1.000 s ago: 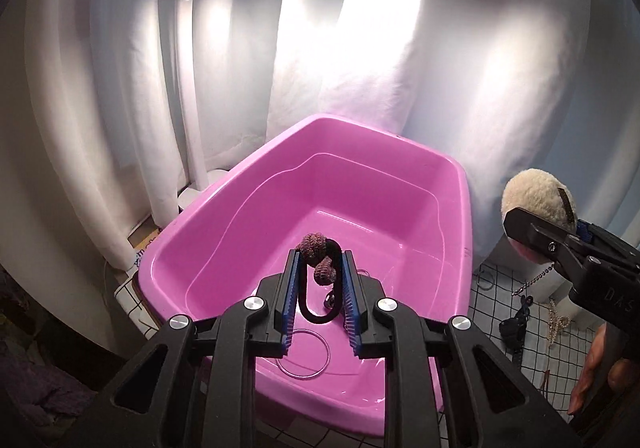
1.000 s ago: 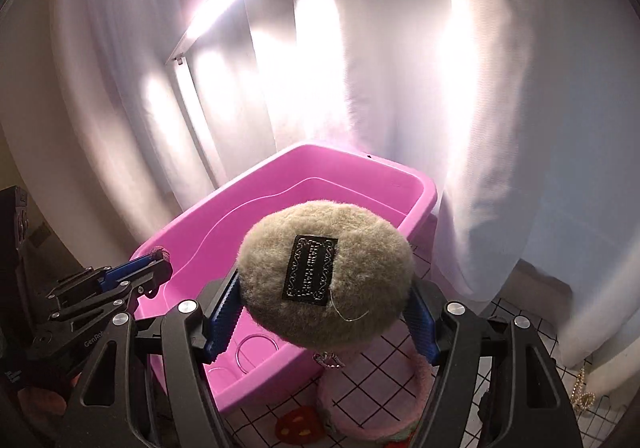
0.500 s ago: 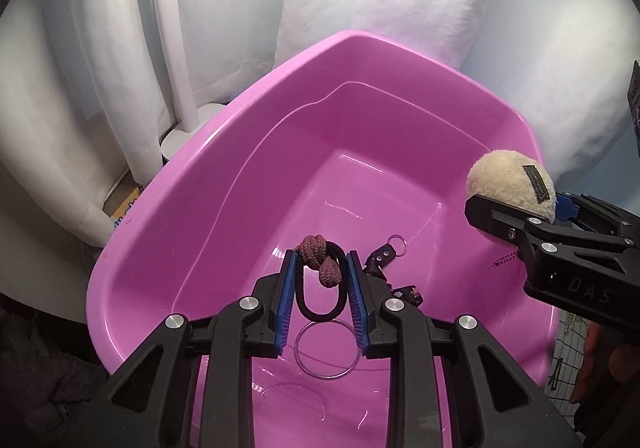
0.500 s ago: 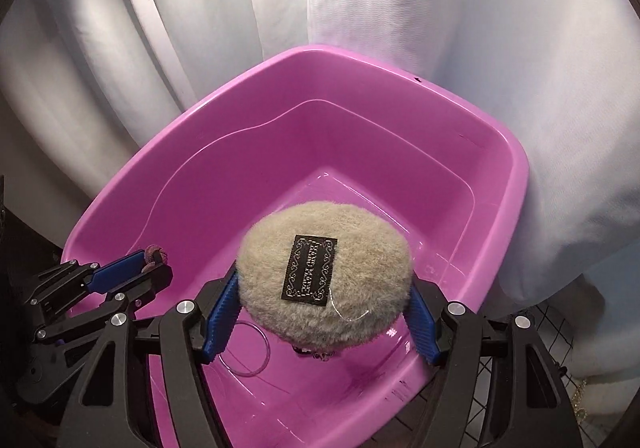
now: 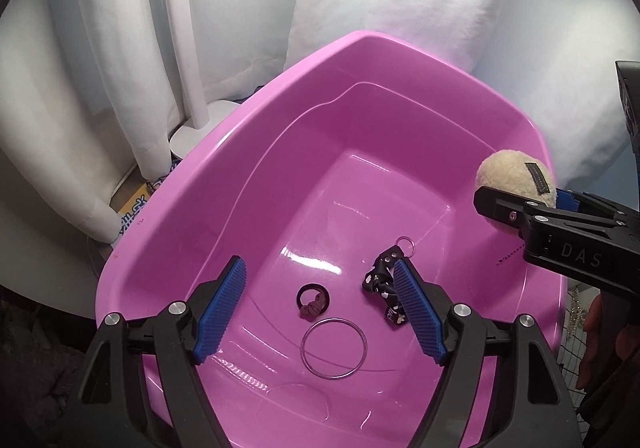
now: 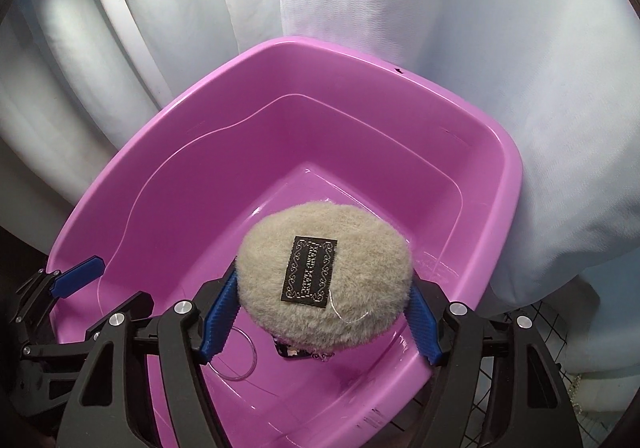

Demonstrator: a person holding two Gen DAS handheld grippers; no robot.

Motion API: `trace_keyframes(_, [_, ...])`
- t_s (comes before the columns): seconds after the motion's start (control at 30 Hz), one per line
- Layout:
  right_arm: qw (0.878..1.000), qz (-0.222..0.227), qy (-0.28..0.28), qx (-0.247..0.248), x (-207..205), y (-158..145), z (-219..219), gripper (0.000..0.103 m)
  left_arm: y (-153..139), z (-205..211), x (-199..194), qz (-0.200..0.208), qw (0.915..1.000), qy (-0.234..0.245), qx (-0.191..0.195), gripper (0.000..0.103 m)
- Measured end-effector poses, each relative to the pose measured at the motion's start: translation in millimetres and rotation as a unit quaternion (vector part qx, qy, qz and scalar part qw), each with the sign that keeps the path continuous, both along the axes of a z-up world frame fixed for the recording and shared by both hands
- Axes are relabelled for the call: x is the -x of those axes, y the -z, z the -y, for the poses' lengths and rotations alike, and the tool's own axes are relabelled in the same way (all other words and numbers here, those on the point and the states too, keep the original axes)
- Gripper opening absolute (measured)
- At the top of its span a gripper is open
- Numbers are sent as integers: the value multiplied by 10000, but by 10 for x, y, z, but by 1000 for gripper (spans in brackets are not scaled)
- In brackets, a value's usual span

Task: Organize jewelry
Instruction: 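Carry both items into the pink tub and open both tools to release them, then withdraw both tools from the tub toward the remaining items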

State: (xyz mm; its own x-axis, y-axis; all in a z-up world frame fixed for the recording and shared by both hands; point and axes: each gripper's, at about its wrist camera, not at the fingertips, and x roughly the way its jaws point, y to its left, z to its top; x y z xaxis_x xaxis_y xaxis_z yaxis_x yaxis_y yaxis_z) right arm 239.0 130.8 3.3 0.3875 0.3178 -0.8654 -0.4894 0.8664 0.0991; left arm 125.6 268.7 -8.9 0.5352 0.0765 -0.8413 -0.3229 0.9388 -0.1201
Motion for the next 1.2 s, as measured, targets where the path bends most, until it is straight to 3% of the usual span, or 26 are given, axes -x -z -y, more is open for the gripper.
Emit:
trace_keyframes(0.67, [9999, -3, -3, -111, -99, -64, 23, 79, -88, 20, 65, 76, 9998, -12, -202, 77])
trace_keyframes(1.2, [9994, 247, -43, -259, 310, -241, 164, 79, -255, 151, 305, 301, 9990, -58, -320, 77])
